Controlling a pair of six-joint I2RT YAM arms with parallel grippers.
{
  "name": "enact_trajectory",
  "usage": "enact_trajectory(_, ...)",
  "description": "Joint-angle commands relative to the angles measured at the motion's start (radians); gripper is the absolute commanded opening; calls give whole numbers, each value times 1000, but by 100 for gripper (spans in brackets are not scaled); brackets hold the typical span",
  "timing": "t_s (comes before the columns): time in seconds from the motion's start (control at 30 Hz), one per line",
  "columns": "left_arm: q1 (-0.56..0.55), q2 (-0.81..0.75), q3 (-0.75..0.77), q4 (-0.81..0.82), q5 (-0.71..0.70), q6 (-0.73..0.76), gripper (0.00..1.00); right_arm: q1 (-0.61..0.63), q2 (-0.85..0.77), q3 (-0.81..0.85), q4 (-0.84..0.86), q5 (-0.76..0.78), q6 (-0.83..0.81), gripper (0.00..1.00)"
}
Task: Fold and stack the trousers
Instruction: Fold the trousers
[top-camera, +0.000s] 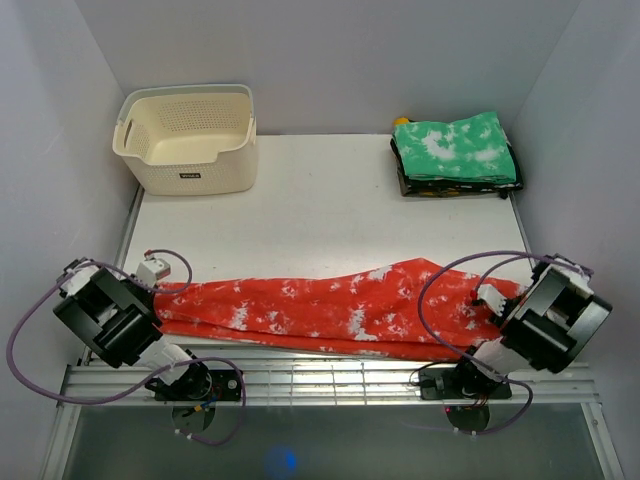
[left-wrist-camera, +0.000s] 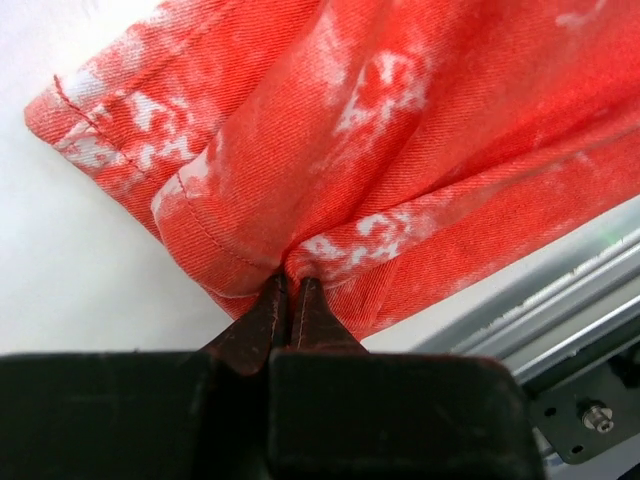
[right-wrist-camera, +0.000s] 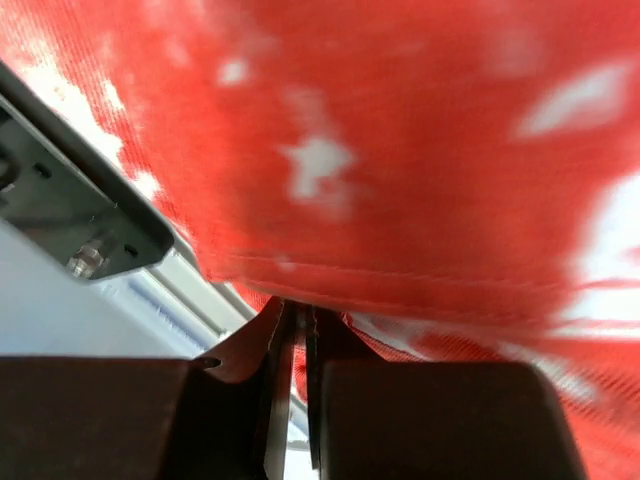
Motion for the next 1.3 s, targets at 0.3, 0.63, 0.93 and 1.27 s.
enact_trajectory(0.3, -252, 350, 413, 179, 26, -573, 0, 265, 348, 573, 60, -175, 379, 8)
enact_trajectory(0.63, -263, 428, 666, 108, 93, -615, 0, 269, 302, 595, 61, -166, 345, 8)
enact_trajectory(0.93, -261, 408, 878, 57, 153, -636, 0, 257, 300, 811, -49, -201, 337, 8)
enact_trajectory(1.27, -179, 334, 641, 36, 103, -422, 0, 193, 149, 367, 153, -85, 159, 8)
